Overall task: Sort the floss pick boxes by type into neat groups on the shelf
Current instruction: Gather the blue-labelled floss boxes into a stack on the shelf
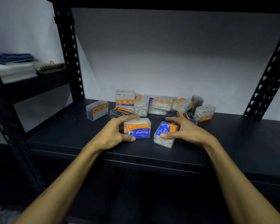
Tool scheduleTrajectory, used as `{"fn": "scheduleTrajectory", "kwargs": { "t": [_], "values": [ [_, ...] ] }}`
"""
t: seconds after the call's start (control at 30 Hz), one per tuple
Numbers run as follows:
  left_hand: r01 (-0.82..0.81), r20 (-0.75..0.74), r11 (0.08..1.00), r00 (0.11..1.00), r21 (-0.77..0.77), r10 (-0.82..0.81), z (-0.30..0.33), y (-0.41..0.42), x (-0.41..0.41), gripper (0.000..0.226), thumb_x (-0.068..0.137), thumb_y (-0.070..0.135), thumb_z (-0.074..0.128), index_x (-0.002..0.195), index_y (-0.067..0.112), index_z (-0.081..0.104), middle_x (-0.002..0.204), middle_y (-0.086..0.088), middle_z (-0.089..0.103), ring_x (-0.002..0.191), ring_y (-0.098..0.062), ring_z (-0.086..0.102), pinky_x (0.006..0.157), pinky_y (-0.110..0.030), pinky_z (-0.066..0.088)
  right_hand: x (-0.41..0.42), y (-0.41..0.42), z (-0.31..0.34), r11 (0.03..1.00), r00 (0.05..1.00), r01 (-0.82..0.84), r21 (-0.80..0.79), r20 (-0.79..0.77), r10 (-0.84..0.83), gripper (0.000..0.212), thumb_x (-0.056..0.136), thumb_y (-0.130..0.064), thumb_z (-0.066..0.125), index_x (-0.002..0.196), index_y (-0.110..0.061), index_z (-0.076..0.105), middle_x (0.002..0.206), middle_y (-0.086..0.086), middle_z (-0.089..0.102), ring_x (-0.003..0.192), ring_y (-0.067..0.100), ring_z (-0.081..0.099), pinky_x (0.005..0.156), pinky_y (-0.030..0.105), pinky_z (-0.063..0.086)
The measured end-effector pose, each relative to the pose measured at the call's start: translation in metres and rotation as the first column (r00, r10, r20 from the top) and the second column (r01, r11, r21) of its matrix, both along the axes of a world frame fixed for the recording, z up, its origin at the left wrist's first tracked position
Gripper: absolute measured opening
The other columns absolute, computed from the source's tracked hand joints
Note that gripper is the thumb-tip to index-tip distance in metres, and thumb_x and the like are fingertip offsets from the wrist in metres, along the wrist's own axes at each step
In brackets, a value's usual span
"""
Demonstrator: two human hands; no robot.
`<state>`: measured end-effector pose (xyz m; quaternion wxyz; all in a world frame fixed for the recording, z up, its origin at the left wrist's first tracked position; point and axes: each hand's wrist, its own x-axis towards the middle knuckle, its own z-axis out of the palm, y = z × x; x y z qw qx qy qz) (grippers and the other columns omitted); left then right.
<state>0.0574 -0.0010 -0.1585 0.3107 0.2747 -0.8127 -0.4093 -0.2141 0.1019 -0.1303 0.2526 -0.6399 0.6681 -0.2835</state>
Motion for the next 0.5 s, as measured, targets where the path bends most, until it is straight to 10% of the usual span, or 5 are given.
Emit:
{"fn": "scheduleTrajectory", "kwargs": {
  "t": [0.1, 0.2, 0.5],
  "values": [
    [0.007, -0.035, 1.000, 0.999, 0.023, -0.006, 0.0014, 0.0027, -0.0015, 0.065, 0.078, 0.010, 0.082, 0.136, 0.031, 0.058, 0.127, 0.011, 0.066, 0.114, -0.004, 0.064, 0.097, -0.025, 0.053, 0.0059, 0.0007, 0.0018, 1.000, 1.000, -0.009, -0.018, -0.030, 0.009, 0.057, 0.075, -0.046, 0.081, 0.124, -0.022, 0.065, 0.108, -0.014, 0.054, 0.104, -0.001, 0.052, 0.081, 0.004, 0.040],
    [-0.065, -0.040, 0.998, 0.997, -0.020, 0.064, 0.0012, 0.0030, -0.0010, 0.058, 0.079, 0.018, 0.083, 0.131, 0.031, 0.062, 0.126, 0.011, 0.066, 0.110, -0.002, 0.065, 0.095, -0.027, 0.054, 0.0057, -0.0015, 0.0014, 0.996, 0.998, 0.057, -0.066, 0.001, -0.057, 0.062, 0.066, -0.047, 0.088, 0.114, -0.024, 0.058, 0.104, -0.006, 0.064, 0.090, 0.008, 0.062, 0.080, 0.021, 0.049],
    [-0.155, -0.363, 0.986, 0.917, 0.054, 0.164, 0.0026, 0.0039, 0.0037, 0.081, 0.082, 0.006, 0.079, 0.143, 0.042, 0.041, 0.111, -0.006, 0.067, 0.095, -0.016, 0.070, 0.082, -0.030, 0.058, -0.0017, 0.0068, -0.0040, 0.974, 0.963, 0.017, -0.224, 0.267, 0.045, 0.059, 0.080, -0.017, 0.082, 0.133, -0.023, 0.057, 0.116, 0.003, 0.072, 0.097, 0.008, 0.068, 0.091, 0.024, 0.056]
  ]
}}
